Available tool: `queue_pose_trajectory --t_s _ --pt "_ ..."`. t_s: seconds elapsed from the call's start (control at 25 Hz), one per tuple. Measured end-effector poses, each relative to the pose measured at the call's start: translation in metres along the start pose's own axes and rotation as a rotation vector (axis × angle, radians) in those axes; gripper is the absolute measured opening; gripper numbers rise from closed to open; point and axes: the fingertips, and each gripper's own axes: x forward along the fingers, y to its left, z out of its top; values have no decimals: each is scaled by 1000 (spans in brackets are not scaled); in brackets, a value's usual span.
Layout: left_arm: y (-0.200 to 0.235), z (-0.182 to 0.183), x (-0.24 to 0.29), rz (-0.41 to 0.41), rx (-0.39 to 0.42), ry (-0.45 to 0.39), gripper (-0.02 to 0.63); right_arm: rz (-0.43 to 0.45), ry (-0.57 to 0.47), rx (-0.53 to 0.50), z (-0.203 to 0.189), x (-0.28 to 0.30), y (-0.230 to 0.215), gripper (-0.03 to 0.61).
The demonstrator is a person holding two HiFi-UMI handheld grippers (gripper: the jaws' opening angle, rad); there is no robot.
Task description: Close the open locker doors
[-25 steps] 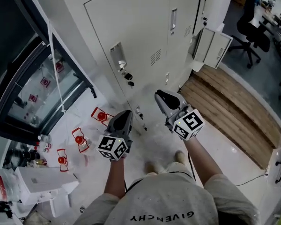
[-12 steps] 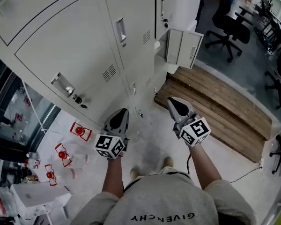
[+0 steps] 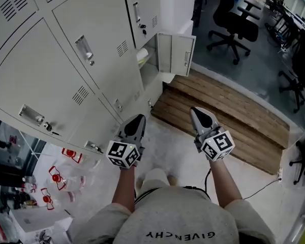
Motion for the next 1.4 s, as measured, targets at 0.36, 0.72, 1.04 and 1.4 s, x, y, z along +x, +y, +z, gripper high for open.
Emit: queue_pose_trajectory --t_s 0.36,0.72,1.04,1.4 --pt "-29 -22 88 -68 22 30 17 -65 1 12 -9 -10 -90 31" --pt "0 -54 179 5 4 43 17 -5 64 37 -43 38 -181 95" --pt "24 -54 270 120 -21 -5 17 81 142 11 -50 86 -282 110" --pt "63 -45 313 249 -16 -43 17 160 175 24 -63 151 -335 112"
